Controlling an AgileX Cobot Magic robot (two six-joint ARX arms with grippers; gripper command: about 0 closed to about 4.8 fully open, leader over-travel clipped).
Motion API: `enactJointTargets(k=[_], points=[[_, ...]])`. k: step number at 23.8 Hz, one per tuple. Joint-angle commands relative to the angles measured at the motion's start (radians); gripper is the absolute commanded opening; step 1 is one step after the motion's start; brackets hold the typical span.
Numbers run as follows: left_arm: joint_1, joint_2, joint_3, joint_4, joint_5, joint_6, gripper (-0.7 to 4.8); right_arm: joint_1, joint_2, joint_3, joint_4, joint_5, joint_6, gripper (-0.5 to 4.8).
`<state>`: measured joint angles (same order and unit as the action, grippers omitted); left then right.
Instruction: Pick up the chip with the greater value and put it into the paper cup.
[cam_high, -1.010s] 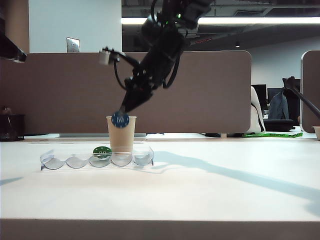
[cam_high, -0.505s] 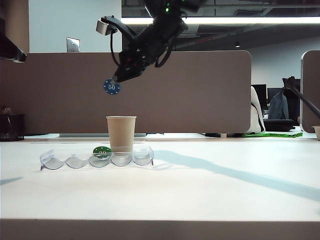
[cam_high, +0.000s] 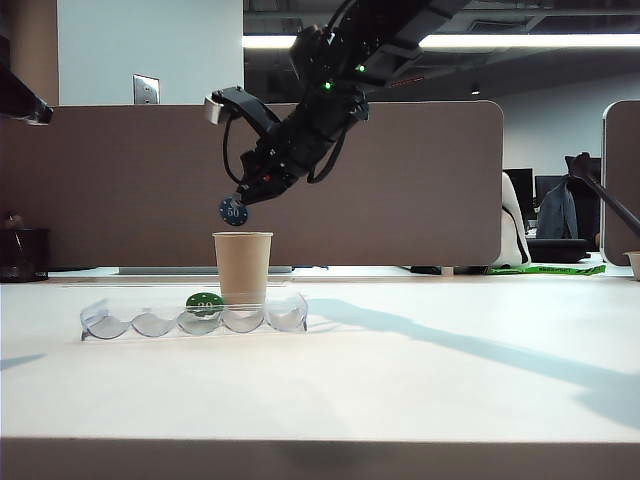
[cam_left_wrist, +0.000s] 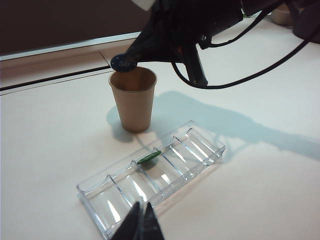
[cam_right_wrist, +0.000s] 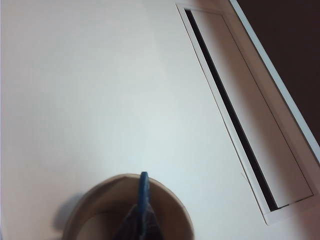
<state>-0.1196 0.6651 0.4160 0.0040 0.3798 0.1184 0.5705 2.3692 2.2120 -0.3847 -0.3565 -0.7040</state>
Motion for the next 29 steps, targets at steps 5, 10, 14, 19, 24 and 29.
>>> enactJointTargets(k=[5, 10, 14, 19, 24, 29], points=[[0.0, 0.0, 0.005, 0.013, 0.006, 0.001, -0.05, 0.001, -0.005, 0.003, 0.021, 0.052, 0.033, 0.1], [0.0, 0.0, 0.005, 0.013, 0.006, 0.001, -0.05, 0.002, -0.005, 0.003, 0.011, 0.051, 0.073, 0.59], [0.0, 0.0, 0.005, 0.013, 0.006, 0.001, -0.05, 0.002, -0.005, 0.003, 0.011, 0.051, 0.073, 0.59], [0.0, 0.0, 0.005, 0.013, 0.004, 0.001, -0.05, 0.002, -0.015, 0.004, 0.032, 0.053, 0.073, -0.03], [0.001, -0.001, 0.005, 0.039, -0.007, 0.001, -0.05, -0.007, -0.065, 0.004, 0.08, 0.078, 0.128, -0.02], [0.002, -0.003, 0.005, 0.103, -0.12, -0.052, -0.05, -0.106, -0.131, 0.003, 0.056, -0.017, 0.276, -0.02]])
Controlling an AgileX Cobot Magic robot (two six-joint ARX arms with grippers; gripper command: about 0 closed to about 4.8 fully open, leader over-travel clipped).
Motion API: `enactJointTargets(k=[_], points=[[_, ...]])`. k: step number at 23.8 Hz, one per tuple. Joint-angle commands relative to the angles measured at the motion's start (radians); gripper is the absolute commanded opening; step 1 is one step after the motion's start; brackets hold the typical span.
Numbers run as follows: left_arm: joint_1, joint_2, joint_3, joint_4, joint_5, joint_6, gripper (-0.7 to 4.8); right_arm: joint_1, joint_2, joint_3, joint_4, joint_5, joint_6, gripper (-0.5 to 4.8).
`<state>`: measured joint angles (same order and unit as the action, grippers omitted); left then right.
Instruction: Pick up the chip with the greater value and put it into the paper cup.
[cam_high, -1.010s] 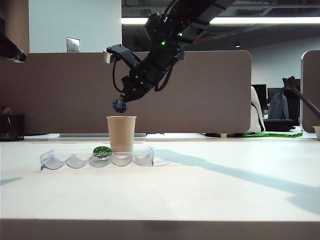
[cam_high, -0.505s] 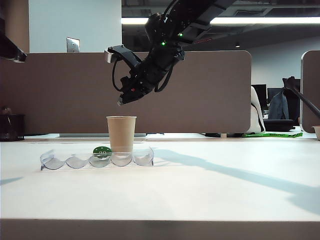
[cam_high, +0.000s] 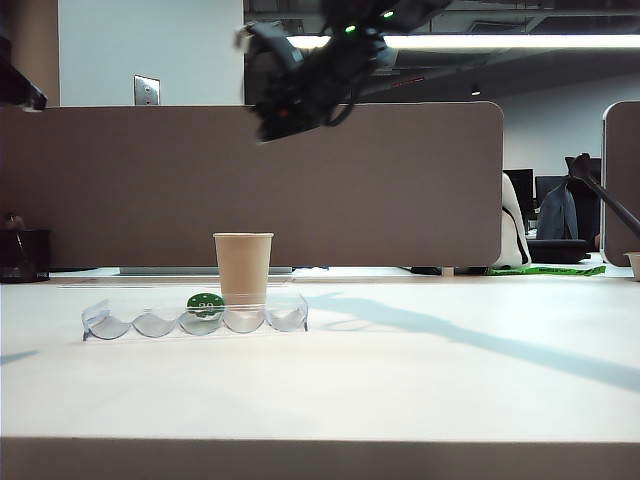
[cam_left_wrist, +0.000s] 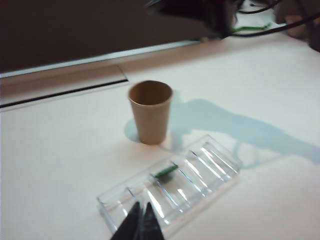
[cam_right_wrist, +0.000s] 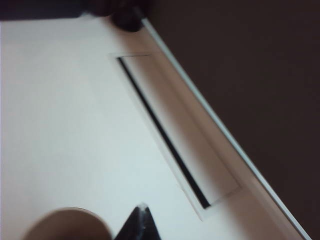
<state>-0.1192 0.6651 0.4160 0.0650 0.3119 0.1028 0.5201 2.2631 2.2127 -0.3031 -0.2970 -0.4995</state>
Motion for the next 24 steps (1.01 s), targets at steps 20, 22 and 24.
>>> enactJointTargets(k=[20, 22, 24], points=[[0.003, -0.196, -0.072, 0.061, -0.143, -0.158, -0.05, -0.325, -0.279, 0.001, -0.304, -0.151, 0.112, -0.02], [0.003, -0.25, -0.1, 0.058, -0.151, -0.164, -0.05, -0.341, -0.297, 0.0, -0.345, -0.153, 0.111, -0.02], [0.003, -0.281, -0.113, 0.038, -0.166, -0.164, -0.05, -0.352, -0.308, 0.0, -0.374, -0.153, 0.11, -0.02]])
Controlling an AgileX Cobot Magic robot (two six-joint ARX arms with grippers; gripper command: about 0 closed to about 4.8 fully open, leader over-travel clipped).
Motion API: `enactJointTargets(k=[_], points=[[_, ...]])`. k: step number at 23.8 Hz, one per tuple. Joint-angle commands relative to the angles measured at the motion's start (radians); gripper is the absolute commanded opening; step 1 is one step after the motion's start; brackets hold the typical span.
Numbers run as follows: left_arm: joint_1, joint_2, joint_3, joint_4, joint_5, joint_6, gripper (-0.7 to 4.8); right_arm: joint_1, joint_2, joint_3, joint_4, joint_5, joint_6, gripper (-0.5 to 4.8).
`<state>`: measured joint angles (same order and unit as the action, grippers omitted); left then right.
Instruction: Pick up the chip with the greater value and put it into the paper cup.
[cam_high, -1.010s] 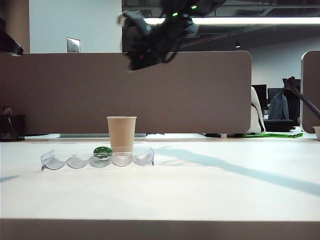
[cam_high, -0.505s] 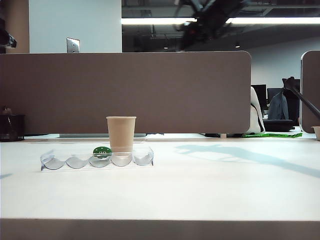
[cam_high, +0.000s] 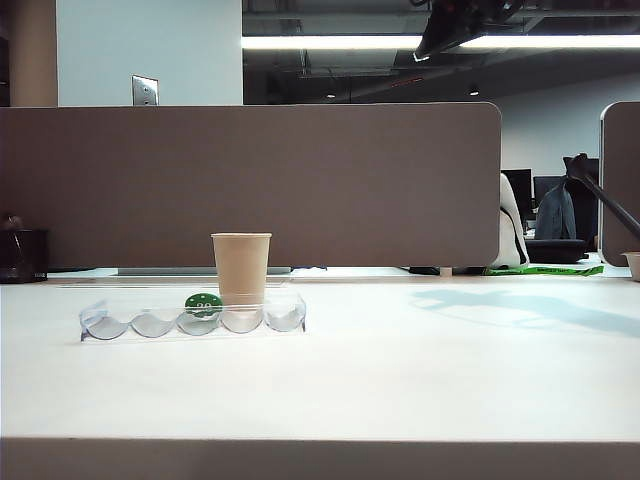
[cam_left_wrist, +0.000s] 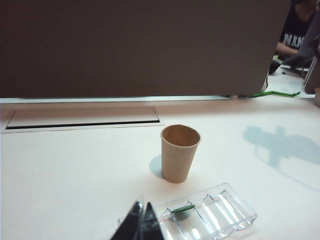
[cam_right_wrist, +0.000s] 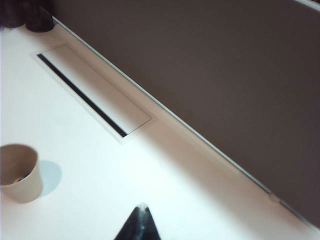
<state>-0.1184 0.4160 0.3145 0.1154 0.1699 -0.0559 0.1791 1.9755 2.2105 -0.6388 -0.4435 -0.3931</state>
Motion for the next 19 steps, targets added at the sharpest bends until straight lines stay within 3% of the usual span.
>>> enactJointTargets(k=[1, 10, 19], points=[[0.002, -0.047, -0.016, -0.027, -0.029, -0.005, -0.05, -0.016, -0.026, 0.001, -0.05, -0.006, 0.004, -0.02], [0.002, -0.159, -0.051, -0.098, -0.061, -0.005, -0.05, -0.146, -0.205, -0.124, -0.102, -0.034, 0.004, -0.02], [0.002, -0.185, -0.063, -0.132, -0.06, -0.005, -0.05, -0.333, -0.606, -0.565, 0.001, -0.076, -0.003, -0.02]])
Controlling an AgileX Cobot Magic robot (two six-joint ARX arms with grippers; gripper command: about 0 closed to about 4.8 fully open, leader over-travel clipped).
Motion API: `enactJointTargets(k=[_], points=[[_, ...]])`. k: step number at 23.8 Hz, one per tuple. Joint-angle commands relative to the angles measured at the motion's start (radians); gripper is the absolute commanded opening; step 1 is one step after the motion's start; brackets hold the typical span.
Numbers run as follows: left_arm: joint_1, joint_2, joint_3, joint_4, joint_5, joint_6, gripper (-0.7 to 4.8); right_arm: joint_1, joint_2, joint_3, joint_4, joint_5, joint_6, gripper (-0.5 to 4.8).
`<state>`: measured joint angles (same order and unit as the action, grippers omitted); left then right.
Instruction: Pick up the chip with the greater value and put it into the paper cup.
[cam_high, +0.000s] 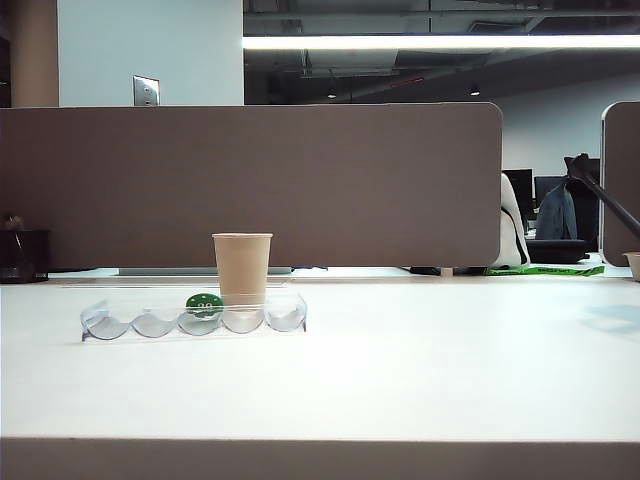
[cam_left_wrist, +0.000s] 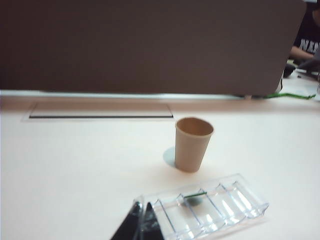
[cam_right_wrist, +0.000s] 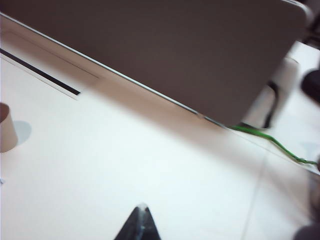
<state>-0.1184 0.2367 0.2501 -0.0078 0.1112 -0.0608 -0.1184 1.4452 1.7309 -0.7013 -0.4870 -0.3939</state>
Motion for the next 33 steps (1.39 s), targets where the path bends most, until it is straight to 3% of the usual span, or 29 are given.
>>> enactJointTargets(k=[1, 8, 14, 19, 24, 30, 33], points=[[0.002, -0.01, 0.002, -0.014, 0.0, 0.0, -0.05, -0.055, -0.116, -0.133, 0.077, -0.032, -0.002, -0.02], [0.002, -0.011, 0.002, -0.013, 0.003, 0.0, -0.05, -0.221, -0.52, -0.615, 0.251, -0.08, 0.005, -0.02], [0.002, -0.011, 0.002, -0.013, 0.006, 0.0, -0.05, -0.215, -0.829, -0.929, 0.428, -0.075, 0.167, -0.02], [0.002, -0.011, 0.002, -0.013, 0.009, -0.001, -0.05, -0.203, -1.083, -1.135, 0.598, 0.027, 0.277, -0.02], [0.002, -0.011, 0.002, -0.013, 0.012, -0.005, -0.05, -0.149, -1.16, -1.214, 0.61, 0.082, 0.298, -0.02], [0.002, -0.011, 0.002, -0.013, 0.024, -0.008, -0.05, 0.016, -1.162, -1.274, 0.711, 0.21, 0.304, -0.02], [0.002, -0.011, 0.002, -0.011, 0.024, -0.008, -0.05, 0.102, -1.162, -1.297, 0.736, 0.328, 0.308, -0.02]])
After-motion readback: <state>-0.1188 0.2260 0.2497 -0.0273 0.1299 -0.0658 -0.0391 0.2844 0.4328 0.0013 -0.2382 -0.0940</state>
